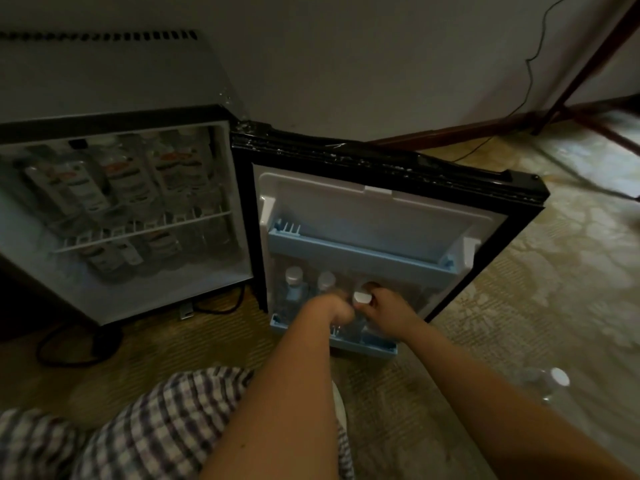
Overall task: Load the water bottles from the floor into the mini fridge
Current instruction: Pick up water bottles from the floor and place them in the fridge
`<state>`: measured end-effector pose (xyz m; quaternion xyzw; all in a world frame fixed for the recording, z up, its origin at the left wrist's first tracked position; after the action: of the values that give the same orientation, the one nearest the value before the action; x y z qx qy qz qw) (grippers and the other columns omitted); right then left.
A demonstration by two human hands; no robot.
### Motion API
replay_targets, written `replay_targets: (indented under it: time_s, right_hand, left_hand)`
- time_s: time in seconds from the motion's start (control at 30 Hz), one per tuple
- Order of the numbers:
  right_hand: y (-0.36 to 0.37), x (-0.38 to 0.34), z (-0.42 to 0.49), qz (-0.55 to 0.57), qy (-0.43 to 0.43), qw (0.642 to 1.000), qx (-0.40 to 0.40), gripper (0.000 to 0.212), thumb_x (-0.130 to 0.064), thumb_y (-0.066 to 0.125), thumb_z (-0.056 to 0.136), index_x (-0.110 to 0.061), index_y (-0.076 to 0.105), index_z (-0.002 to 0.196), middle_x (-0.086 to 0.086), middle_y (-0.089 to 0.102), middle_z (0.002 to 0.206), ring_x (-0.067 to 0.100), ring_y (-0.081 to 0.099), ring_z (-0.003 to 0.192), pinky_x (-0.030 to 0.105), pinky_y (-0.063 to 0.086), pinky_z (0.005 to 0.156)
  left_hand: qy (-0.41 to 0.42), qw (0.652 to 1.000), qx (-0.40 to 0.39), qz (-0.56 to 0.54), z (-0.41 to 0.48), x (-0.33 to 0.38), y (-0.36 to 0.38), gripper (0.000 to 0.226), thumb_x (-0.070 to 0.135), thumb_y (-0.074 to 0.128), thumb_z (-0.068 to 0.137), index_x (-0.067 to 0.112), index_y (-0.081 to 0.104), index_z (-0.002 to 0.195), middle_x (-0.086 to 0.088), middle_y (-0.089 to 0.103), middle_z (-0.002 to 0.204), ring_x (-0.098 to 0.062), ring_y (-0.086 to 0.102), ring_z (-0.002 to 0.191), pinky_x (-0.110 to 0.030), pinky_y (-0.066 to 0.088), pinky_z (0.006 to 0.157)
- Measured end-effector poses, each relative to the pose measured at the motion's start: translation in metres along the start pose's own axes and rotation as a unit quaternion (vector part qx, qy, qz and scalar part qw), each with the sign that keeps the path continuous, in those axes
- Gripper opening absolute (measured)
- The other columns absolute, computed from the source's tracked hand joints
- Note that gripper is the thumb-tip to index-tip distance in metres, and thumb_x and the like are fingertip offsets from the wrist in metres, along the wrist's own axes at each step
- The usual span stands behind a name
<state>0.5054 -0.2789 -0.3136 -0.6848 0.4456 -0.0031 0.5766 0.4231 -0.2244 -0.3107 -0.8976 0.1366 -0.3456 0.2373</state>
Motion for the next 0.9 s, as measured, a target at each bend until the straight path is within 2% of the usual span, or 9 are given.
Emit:
replay_targets:
  time_s: [0.13,0.23,0.4,0.53,0.63,0.73,0.83,0.9]
  right_hand:
    - [-0.005,-0.002,-0.008,-0.033,0.011,0.999,-0.035,0.048,-0.024,0.050,0.094,-0.009,0.040,0.138,0.016,0.059,0.125,0.030,0.057,0.112,0.029,0.043,0.085]
    - [-0.021,0.002,-0.026,-0.064,0.001,0.998,-0.016,0.039,-0.018,0.048,0.093,-0.013,0.049,0.131,0.014,0.060,0.124,0.028,0.057,0.112,0.033,0.045,0.093]
    - [-0.046,0.019,-0.075,-0.087,-0.027,0.996,-0.017,0.031,-0.018,0.052,0.093,-0.010,0.059,0.122,0.011,0.064,0.116,0.025,0.061,0.104,0.031,0.045,0.087]
    - [-0.072,0.040,-0.103,-0.091,-0.029,0.995,-0.013,0.029,-0.017,0.053,0.092,-0.011,0.060,0.120,0.010,0.066,0.109,0.024,0.063,0.098,0.028,0.046,0.081]
    - [-0.091,0.063,-0.122,-0.096,-0.020,0.995,0.000,0.030,-0.019,0.052,0.093,-0.011,0.059,0.120,0.007,0.066,0.108,0.019,0.061,0.093,0.027,0.045,0.081]
    - [-0.104,0.096,-0.140,-0.091,-0.013,0.996,0.007,0.028,-0.019,0.053,0.092,-0.011,0.061,0.118,0.006,0.063,0.102,0.021,0.062,0.096,0.031,0.047,0.084]
    - [-0.113,0.137,-0.156,-0.089,0.017,0.996,0.005,0.029,-0.021,0.054,0.093,-0.010,0.059,0.119,0.006,0.063,0.104,0.017,0.058,0.093,0.027,0.044,0.082]
    - [-0.116,0.169,-0.162,-0.084,0.047,0.995,0.010,0.030,-0.022,0.056,0.092,-0.009,0.059,0.118,0.004,0.061,0.096,0.020,0.061,0.093,0.029,0.047,0.084]
  left_hand:
    - [0.008,1.000,0.019,-0.006,-0.004,0.002,-0.002,0.041,0.014,0.050,0.093,0.005,0.047,0.133,-0.016,0.050,0.133,-0.032,0.051,0.120,-0.037,0.044,0.101]
    - [0.011,0.999,0.030,0.013,-0.007,0.007,0.001,0.039,0.017,0.051,0.091,0.003,0.051,0.127,-0.018,0.052,0.129,-0.032,0.053,0.115,-0.037,0.045,0.096]
    - [0.051,0.996,0.030,0.073,-0.024,0.043,0.019,0.040,0.022,0.049,0.092,0.005,0.050,0.128,-0.016,0.051,0.131,-0.031,0.053,0.116,-0.034,0.044,0.092]
    - [0.096,0.987,0.016,0.125,-0.039,0.070,0.049,0.042,0.028,0.050,0.092,0.004,0.050,0.126,-0.017,0.049,0.135,-0.032,0.049,0.121,-0.036,0.041,0.099]
    - [0.123,0.984,0.011,0.132,-0.049,0.086,0.074,0.040,0.027,0.049,0.093,0.007,0.051,0.127,-0.015,0.051,0.134,-0.031,0.050,0.122,-0.035,0.041,0.099]
    - [0.131,0.984,0.011,0.124,-0.049,0.096,0.096,0.036,0.027,0.049,0.093,0.007,0.053,0.123,-0.015,0.053,0.131,-0.030,0.051,0.119,-0.034,0.042,0.096]
    - [0.127,0.987,0.021,0.094,-0.042,0.101,0.115,0.035,0.029,0.050,0.093,0.007,0.056,0.121,-0.013,0.056,0.127,-0.027,0.053,0.115,-0.032,0.043,0.094]
    - [0.125,0.989,0.025,0.073,-0.038,0.106,0.127,0.036,0.031,0.050,0.093,0.007,0.057,0.120,-0.012,0.057,0.124,-0.025,0.055,0.113,-0.033,0.044,0.093]
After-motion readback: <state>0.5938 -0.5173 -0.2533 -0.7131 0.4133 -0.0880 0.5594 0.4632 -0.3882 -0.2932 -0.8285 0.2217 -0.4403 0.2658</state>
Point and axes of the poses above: each hand's wrist, its own z-axis towards the middle knuckle, its own y-axis out of the palm, x = y × z, the point moved 8 cm from there along z, towards the middle knuckle
